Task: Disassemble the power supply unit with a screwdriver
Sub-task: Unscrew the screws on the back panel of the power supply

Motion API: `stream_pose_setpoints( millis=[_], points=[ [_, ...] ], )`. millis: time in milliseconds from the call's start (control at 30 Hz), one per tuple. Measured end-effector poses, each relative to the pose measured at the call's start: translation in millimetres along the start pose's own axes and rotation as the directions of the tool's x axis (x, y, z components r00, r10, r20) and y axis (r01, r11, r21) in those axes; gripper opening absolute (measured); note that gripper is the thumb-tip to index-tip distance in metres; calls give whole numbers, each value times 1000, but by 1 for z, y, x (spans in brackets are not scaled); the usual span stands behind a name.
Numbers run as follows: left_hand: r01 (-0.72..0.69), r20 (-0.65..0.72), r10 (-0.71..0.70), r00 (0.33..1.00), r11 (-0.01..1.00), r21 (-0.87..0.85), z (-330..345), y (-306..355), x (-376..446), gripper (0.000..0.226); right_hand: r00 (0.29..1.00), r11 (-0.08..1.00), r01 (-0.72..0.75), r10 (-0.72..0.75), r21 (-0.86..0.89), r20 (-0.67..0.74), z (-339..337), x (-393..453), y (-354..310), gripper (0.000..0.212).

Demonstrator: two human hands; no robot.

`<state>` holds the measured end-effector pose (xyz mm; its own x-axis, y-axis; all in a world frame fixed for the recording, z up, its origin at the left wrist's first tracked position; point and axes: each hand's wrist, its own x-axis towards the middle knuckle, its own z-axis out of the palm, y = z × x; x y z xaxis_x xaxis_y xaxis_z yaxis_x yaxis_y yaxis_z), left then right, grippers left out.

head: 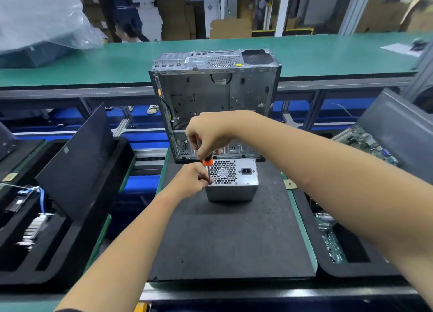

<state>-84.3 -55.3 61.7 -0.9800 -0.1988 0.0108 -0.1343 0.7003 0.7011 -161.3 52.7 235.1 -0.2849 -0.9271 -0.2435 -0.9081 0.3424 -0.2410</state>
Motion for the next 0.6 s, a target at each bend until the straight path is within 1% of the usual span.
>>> stream_pose_setpoints(
  millis=[67, 167, 300, 400, 533, 600],
  points=[
    [9, -5, -10, 1000, 1000, -18, 0, -1, 0, 20, 1000, 1000, -10, 10, 13, 12, -2, 1, 0, 14],
    [17, -10, -17, 1000, 1000, -21, 0, -3, 1, 17, 997, 1000, -16, 15, 10, 72, -3, -1, 0, 17],
    [15, -10, -15, 1000, 1000, 18, -1, -1, 4, 19, 992, 986, 22, -2, -164, 123, -5, -5, 2, 28],
    [12, 15, -13, 1000, 999, 33, -2, -1, 8, 16, 996, 981, 26, -8, -192, 91, -3, -7, 4, 31],
    [14, 28, -15, 999, 1000, 28, -2, -1, 10, 13, 998, 988, 4, 5, -155, 58, 0, -3, 4, 31],
    [16, 26, -17, 1000, 1000, 16, -1, 0, 11, 12, 1000, 989, 1, 0, -149, 7, -2, -3, 5, 31]
  ],
)
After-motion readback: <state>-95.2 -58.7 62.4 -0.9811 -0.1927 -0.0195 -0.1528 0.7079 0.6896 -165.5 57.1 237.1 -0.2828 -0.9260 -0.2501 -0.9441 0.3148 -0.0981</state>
